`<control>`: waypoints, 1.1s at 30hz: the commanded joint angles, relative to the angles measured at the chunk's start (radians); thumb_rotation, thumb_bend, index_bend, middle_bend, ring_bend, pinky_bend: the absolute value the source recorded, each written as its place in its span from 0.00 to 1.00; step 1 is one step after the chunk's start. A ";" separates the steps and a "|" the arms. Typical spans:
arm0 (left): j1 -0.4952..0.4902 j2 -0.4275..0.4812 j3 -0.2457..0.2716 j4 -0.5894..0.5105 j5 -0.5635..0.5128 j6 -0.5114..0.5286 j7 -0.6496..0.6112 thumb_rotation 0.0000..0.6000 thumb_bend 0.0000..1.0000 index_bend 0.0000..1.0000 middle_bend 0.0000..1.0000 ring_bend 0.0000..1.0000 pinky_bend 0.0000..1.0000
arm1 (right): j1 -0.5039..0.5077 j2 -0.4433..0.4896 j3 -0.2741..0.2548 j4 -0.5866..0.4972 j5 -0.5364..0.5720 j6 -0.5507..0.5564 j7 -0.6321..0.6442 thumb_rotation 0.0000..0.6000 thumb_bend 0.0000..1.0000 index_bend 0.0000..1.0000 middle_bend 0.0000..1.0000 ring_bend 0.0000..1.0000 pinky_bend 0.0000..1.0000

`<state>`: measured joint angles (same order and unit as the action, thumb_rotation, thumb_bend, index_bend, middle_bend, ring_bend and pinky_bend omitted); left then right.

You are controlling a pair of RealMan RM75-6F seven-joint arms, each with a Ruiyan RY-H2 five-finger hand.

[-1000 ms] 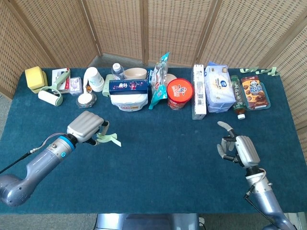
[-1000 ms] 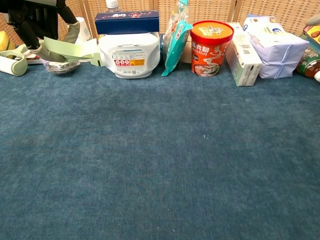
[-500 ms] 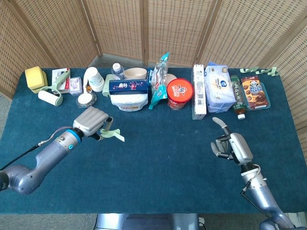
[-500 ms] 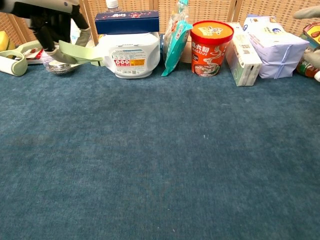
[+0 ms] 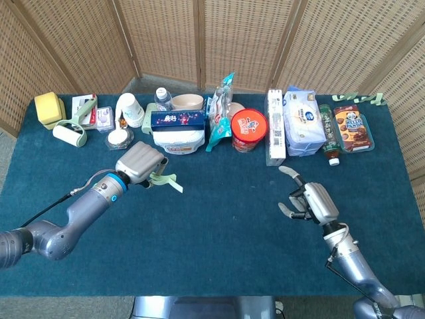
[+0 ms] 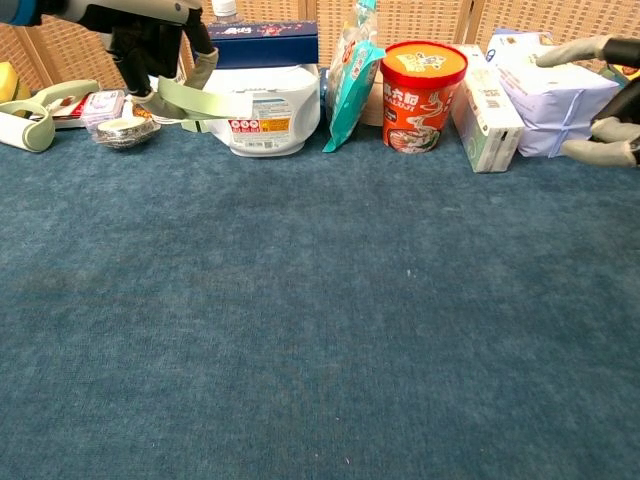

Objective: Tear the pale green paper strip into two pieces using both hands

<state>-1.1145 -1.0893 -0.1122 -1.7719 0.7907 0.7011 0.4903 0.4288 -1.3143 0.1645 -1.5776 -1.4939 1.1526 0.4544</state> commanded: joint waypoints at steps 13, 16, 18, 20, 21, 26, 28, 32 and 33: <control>-0.097 -0.045 0.011 -0.005 -0.097 0.030 0.083 1.00 0.38 0.58 1.00 1.00 1.00 | 0.034 -0.064 0.015 -0.011 0.031 0.000 -0.061 1.00 0.39 0.40 1.00 0.93 0.83; -0.116 -0.057 0.015 -0.006 -0.118 0.037 0.098 1.00 0.38 0.58 1.00 1.00 1.00 | 0.043 -0.078 0.021 -0.018 0.027 0.007 -0.065 1.00 0.39 0.39 1.00 0.93 0.83; -0.127 -0.065 0.018 -0.005 -0.131 0.039 0.106 1.00 0.38 0.58 1.00 1.00 1.00 | 0.050 -0.087 0.024 -0.021 0.021 0.010 -0.067 1.00 0.39 0.37 1.00 0.93 0.83; -0.137 -0.073 0.022 -0.003 -0.144 0.042 0.115 1.00 0.38 0.58 1.00 1.00 1.00 | 0.057 -0.096 0.027 -0.022 0.017 0.011 -0.073 1.00 0.39 0.35 1.00 0.93 0.83; -0.144 -0.079 0.024 -0.002 -0.150 0.045 0.120 1.00 0.38 0.58 1.00 1.00 1.00 | 0.062 -0.101 0.027 -0.025 0.015 0.011 -0.075 1.00 0.39 0.35 1.00 0.93 0.83; -0.166 -0.101 0.032 0.005 -0.177 0.052 0.135 1.00 0.38 0.58 1.00 1.00 1.00 | 0.084 -0.123 0.030 -0.035 0.005 0.003 -0.086 1.00 0.39 0.35 1.00 0.93 0.83; -0.176 -0.112 0.034 0.010 -0.188 0.054 0.141 1.00 0.38 0.58 1.00 1.00 1.00 | 0.095 -0.134 0.030 -0.039 -0.002 -0.002 -0.096 1.00 0.39 0.35 1.00 0.93 0.83; -0.193 -0.130 0.037 0.019 -0.212 0.052 0.144 1.00 0.38 0.58 1.00 1.00 1.00 | 0.116 -0.153 0.028 -0.043 -0.014 -0.012 -0.113 1.00 0.39 0.35 1.00 0.93 0.83; -0.199 -0.135 0.037 0.023 -0.220 0.050 0.145 1.00 0.38 0.58 1.00 1.00 1.00 | 0.121 -0.158 0.026 -0.043 -0.018 -0.014 -0.119 1.00 0.39 0.35 1.00 0.93 0.83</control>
<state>-1.3084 -1.2194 -0.0759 -1.7525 0.5761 0.7530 0.6342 0.5456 -1.4679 0.1919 -1.6200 -1.5077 1.1411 0.3402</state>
